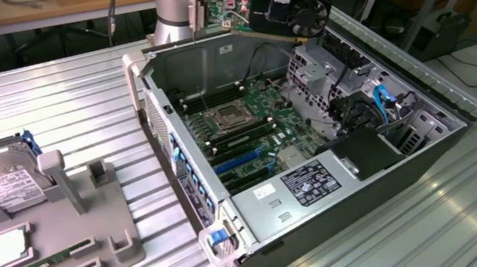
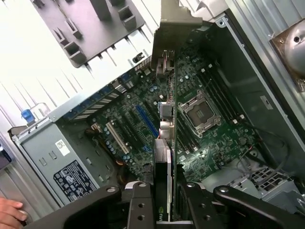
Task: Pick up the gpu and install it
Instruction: 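Insert the gpu into the slot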
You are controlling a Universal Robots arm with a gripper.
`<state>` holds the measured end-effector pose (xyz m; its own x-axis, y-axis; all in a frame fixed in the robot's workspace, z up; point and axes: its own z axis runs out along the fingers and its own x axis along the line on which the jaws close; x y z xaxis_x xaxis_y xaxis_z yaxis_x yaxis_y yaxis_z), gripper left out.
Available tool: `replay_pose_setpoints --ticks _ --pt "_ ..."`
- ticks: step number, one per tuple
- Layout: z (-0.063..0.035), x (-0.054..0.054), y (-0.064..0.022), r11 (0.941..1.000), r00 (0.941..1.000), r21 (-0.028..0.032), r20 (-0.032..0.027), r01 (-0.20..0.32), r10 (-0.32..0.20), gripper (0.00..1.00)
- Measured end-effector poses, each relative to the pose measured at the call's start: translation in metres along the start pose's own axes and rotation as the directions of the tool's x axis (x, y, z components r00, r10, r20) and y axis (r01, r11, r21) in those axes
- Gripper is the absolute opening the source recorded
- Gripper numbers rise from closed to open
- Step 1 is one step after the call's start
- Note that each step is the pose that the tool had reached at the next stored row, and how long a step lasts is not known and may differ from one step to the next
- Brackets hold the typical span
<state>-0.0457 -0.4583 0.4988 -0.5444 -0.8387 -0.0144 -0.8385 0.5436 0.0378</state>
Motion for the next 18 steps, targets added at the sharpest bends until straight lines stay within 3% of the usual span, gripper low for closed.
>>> replay_pose_setpoints --ticks 10,18 --pt "0.0001 0.0000 0.0000 0.9936 0.9936 -0.0019 -0.0042 0.113 -0.113 0.27" --pt "0.0001 0.0000 0.0000 0.9778 0.9778 -0.0039 -0.0076 0.209 -0.209 0.27"
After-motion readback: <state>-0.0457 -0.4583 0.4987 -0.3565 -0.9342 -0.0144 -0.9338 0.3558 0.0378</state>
